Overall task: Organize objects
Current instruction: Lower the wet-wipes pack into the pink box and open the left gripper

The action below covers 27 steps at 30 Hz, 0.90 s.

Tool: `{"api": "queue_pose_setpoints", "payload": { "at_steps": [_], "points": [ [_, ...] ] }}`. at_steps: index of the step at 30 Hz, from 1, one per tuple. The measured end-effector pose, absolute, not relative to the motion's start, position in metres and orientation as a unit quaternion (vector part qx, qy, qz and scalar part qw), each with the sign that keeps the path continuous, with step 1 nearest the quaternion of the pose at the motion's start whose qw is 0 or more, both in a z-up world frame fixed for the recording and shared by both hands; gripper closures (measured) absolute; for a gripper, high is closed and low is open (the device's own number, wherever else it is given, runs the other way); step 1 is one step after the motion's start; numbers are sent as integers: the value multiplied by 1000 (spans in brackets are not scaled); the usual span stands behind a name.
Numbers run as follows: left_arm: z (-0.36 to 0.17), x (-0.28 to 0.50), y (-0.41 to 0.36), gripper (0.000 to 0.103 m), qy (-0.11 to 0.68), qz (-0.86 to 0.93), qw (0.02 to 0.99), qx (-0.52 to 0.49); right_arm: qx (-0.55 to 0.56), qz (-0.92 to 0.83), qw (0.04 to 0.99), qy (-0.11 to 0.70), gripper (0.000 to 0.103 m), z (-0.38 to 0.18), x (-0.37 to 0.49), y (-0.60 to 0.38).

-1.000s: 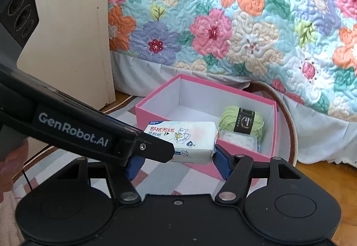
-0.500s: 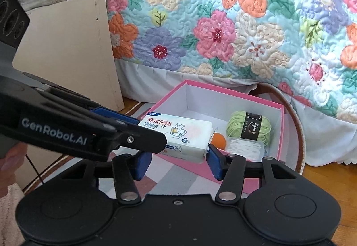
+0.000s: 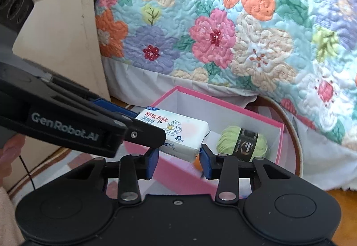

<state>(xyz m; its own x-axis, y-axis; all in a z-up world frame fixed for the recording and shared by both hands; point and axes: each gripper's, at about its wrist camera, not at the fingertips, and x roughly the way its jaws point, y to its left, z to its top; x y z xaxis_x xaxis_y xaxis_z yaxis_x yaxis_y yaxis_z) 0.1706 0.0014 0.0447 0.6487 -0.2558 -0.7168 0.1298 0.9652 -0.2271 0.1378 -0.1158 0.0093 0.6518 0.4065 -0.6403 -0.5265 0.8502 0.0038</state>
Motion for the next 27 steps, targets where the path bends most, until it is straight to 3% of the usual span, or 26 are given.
{"api": "queue_pose_setpoints", "payload": {
  "at_steps": [17,27],
  "points": [
    [-33,289,26,61,481,-52,869,-108,-93,289,864,402,60,-58,267,-105],
    [-83,315,40,62,503,-56,852,-135,-64,283,836,465,64,-100,309,-104]
  ]
}}
